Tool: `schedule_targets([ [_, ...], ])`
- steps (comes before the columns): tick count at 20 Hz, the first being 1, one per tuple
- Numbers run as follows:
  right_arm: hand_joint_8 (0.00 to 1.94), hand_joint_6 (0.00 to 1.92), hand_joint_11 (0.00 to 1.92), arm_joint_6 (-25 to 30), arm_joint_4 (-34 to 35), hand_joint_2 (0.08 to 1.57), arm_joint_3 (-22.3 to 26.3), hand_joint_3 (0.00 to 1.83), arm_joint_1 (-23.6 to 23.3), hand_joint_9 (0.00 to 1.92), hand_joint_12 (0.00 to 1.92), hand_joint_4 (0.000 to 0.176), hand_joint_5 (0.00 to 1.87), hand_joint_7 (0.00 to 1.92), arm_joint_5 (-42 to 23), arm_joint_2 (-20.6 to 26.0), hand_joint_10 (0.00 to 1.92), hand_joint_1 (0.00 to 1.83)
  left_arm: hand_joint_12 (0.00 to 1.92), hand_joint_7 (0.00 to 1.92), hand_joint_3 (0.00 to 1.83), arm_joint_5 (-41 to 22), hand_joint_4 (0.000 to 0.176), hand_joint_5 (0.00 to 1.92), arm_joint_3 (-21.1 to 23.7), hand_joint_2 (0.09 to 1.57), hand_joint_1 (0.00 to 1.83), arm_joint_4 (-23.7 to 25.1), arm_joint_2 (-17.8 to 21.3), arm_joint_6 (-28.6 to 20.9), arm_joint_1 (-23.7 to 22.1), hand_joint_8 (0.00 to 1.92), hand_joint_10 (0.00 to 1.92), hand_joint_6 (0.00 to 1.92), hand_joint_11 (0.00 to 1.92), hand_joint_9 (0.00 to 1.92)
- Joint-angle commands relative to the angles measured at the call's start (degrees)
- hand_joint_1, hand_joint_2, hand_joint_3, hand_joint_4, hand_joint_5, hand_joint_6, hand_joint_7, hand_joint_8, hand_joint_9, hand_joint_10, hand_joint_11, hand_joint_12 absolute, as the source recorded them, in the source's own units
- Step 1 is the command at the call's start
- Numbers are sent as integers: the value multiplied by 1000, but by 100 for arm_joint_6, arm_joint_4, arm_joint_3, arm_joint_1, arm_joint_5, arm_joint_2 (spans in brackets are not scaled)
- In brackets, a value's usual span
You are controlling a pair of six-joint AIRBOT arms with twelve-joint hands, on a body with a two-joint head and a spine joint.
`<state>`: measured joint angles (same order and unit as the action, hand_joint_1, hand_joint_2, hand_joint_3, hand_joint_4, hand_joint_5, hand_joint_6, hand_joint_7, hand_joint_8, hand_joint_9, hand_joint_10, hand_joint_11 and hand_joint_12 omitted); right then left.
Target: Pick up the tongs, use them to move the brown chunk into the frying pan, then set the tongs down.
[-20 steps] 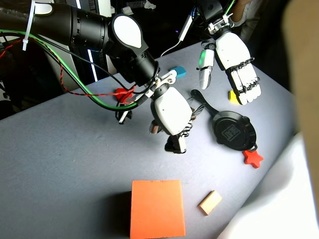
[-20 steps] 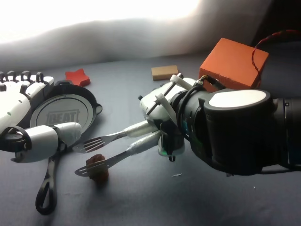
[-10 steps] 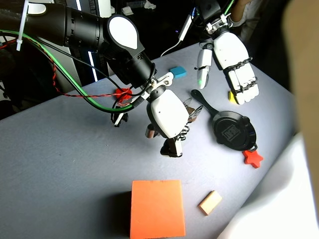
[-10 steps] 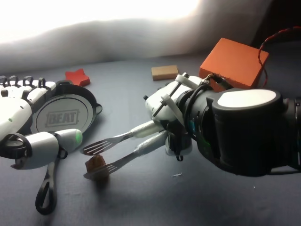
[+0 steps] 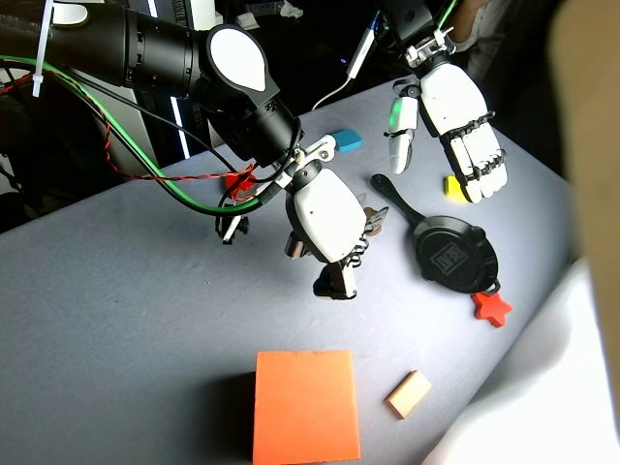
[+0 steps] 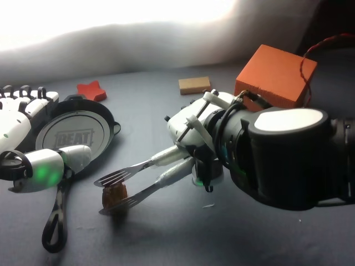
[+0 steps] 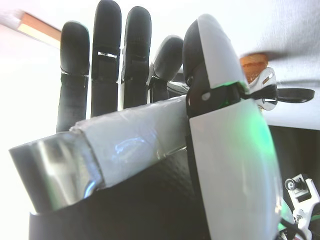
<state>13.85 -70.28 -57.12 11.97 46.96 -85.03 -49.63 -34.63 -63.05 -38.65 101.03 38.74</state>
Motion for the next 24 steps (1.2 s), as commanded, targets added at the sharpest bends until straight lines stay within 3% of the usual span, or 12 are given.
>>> schedule_targets([
  [1,3,1343,466,50,-471,1244,-14,1,-28,873,1435,0,733,1030,-72,8,442,1080,42,0,3,-547,0,0,-54,1238,0,267,68,-11,-30,0,0,0,0,0],
  [10,5,1324,459,115,-516,1238,-238,0,152,865,1449,0,745,1038,-112,-124,467,1086,0,0,1,-547,0,0,-32,1238,0,267,68,-10,-10,0,0,0,1,0],
  [14,48,1146,558,94,-541,1176,-238,0,131,968,1504,0,870,1165,-117,-147,556,1125,0,0,0,-578,0,0,-46,1221,0,266,67,-10,-11,0,0,0,1,0],
  [15,740,1121,596,83,-558,1138,-238,1,123,1002,1551,0,917,1039,-117,-152,621,1191,1,0,0,-579,0,0,-49,1216,0,266,67,-10,-12,0,0,0,1,0],
  [16,919,1148,634,80,-565,1137,-238,2,117,1028,1577,10,909,1001,-117,-159,686,1201,0,0,0,-581,0,0,-50,1219,0,266,67,-10,-12,0,0,0,0,0],
  [17,933,1128,663,80,-570,1130,-238,0,115,1043,1582,19,920,1013,-119,-167,729,1207,0,0,0,-582,0,0,-50,1220,0,266,67,-10,-12,0,0,0,0,0],
  [20,867,1081,736,77,-570,1113,-236,0,120,1087,1567,0,916,1093,-111,-171,776,1223,6,0,0,-582,0,0,-50,1222,0,266,67,-10,-4,0,0,0,13,0],
  [22,492,1176,715,28,-570,1178,-236,2,118,1091,1642,0,874,1236,-76,-167,915,1060,8,3,0,-582,1,0,-50,1224,0,266,67,-10,-3,1,0,0,17,0],
  [23,443,1145,792,12,-570,1166,-233,0,118,1161,1695,0,902,1342,-60,-163,1007,1047,1,0,1,-582,0,0,-50,1232,0,266,67,-10,-2,0,0,0,3,0],
  [24,587,971,875,-4,-570,1264,-226,14,121,1219,1743,0,1028,1405,-38,-151,1141,728,1,0,1,-582,0,0,-50,1232,0,266,67,-10,-2,0,0,0,2,0],
])
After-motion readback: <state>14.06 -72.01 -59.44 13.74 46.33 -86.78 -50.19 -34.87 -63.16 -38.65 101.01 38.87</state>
